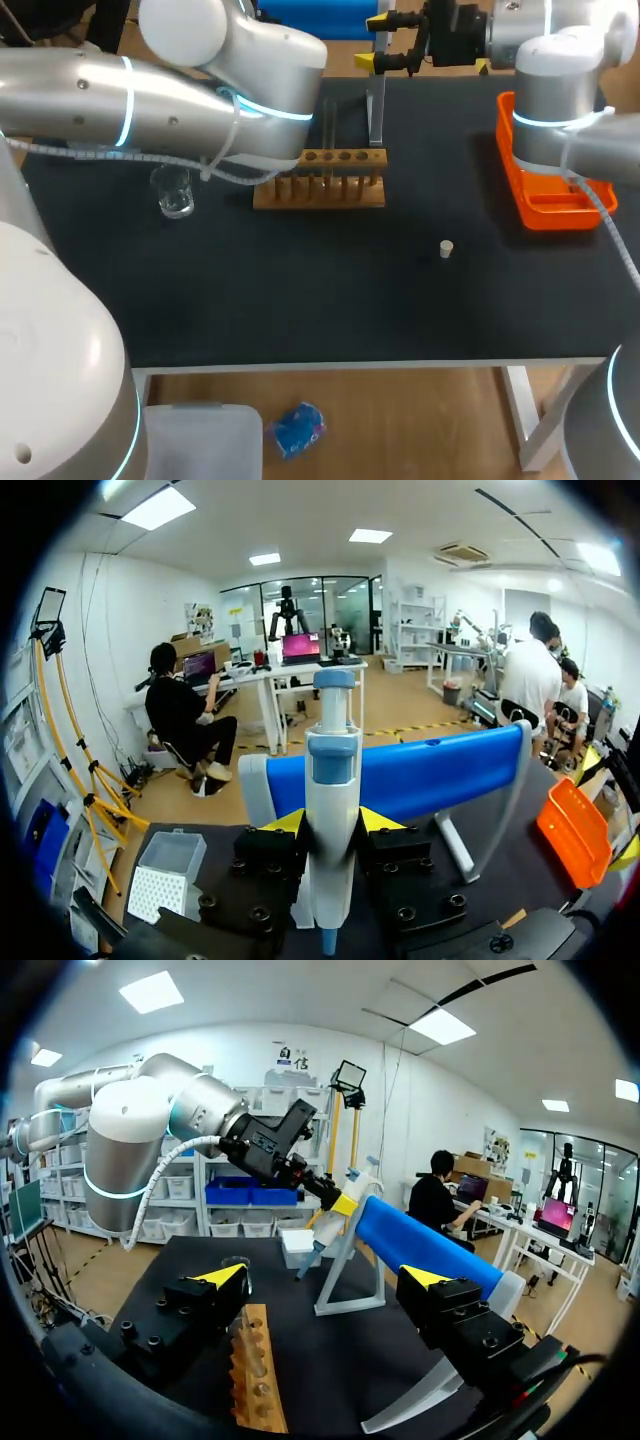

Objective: Invert the test tube, pick up the pipette, mount the tip to pipette, aspirate from beaker and dispense into the tube, eject the tip, return the pipette, and cap with the stopper.

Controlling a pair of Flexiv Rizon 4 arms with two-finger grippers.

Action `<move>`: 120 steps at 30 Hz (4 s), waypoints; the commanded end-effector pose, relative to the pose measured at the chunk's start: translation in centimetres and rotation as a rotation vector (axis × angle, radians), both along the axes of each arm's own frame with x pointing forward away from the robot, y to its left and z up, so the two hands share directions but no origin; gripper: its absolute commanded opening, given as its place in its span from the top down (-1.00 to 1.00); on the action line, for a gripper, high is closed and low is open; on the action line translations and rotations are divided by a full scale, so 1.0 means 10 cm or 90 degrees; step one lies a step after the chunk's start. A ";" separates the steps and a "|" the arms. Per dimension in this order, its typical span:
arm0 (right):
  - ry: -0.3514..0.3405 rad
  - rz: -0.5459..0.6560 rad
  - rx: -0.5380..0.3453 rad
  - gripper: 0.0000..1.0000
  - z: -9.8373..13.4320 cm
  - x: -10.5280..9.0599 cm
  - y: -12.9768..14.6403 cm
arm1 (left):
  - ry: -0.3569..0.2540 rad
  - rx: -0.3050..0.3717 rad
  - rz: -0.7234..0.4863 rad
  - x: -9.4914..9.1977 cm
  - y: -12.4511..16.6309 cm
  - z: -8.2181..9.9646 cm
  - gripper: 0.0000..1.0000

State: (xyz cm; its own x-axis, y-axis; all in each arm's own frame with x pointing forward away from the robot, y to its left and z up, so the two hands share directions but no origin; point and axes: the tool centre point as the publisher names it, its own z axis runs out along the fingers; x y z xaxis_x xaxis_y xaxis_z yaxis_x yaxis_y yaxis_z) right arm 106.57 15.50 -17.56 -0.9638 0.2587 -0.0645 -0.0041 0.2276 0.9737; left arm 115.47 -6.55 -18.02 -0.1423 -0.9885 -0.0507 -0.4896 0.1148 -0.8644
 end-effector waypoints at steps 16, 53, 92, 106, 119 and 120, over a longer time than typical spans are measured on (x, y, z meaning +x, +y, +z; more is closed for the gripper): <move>0.000 0.000 0.000 -1.00 0.00 0.00 0.00 | 0.040 0.007 0.029 0.11 -0.01 -0.07 1.00; 0.000 0.000 0.000 -1.00 0.00 0.00 0.00 | 0.052 0.027 0.050 0.29 0.05 -0.09 1.00; 0.000 0.000 0.000 -1.00 0.00 0.00 0.00 | 0.103 0.016 0.058 0.18 0.02 -0.36 -1.00; 0.000 0.000 0.000 -1.00 0.00 0.00 0.00 | 0.082 -0.001 0.057 0.15 0.04 -0.13 -1.00; 0.000 0.000 0.000 -1.00 0.00 0.00 0.00 | 0.027 0.011 -0.128 -0.20 0.03 0.45 -1.00; 0.000 0.000 0.000 -1.00 0.00 0.00 0.00 | 0.021 0.017 -0.154 -0.25 0.02 0.48 -1.00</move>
